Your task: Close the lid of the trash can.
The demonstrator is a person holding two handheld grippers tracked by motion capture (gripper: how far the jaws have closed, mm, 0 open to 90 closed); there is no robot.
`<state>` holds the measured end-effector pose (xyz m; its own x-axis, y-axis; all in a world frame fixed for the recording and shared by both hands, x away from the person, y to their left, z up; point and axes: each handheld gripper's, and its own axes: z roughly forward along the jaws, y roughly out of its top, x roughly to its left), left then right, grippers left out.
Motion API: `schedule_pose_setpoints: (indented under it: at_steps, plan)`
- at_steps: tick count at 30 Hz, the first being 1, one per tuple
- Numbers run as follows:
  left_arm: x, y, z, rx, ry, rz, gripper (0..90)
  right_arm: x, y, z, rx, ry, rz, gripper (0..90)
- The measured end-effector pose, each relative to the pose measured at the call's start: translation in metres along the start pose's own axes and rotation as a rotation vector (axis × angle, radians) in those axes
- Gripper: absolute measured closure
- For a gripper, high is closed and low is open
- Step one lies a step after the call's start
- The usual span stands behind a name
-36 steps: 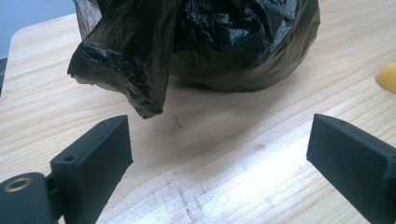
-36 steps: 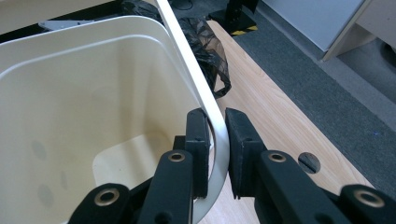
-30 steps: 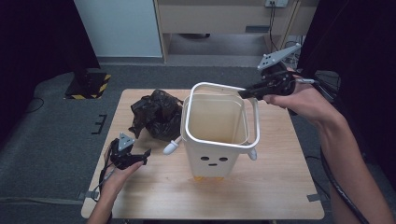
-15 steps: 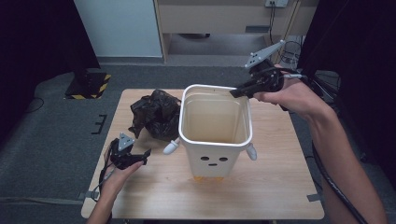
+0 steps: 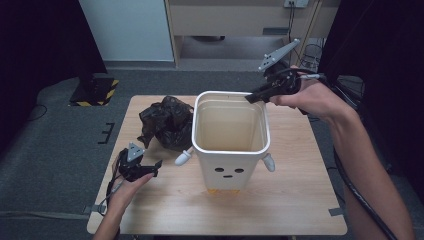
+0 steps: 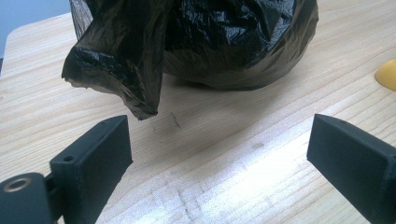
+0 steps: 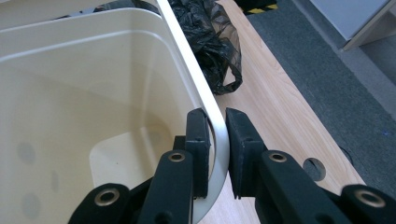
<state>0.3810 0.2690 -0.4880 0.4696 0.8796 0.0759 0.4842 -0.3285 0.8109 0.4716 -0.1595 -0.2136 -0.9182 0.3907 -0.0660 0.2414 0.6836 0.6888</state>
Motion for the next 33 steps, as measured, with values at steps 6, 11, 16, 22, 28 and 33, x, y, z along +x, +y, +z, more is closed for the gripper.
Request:
schedule_pose_setpoints:
  at_steps: [6,11,16,22,28,33]
  plan:
    - [0.0,0.001,0.0,-0.006,-0.001,0.003,5.9,-0.002,0.001,0.003,0.015,0.014,0.009,80.2]
    - [0.0,0.0,0.0,-0.006,0.0,0.004,6.0,-0.005,-0.001,0.003,0.016,0.012,0.015,80.1]
    - [-0.001,0.001,0.0,-0.007,-0.001,0.005,6.0,-0.007,-0.001,0.005,0.017,0.015,0.025,79.5]
    - [-0.002,0.0,0.001,-0.001,-0.004,0.01,6.0,-0.008,-0.001,0.009,0.028,0.01,0.034,79.3]
    - [-0.002,0.0,0.001,-0.002,-0.004,0.012,6.0,-0.008,-0.01,0.018,0.03,0.015,0.054,78.6]
    - [-0.001,0.0,0.0,-0.002,-0.002,0.01,6.0,-0.009,-0.018,0.021,0.003,0.014,0.08,74.0]
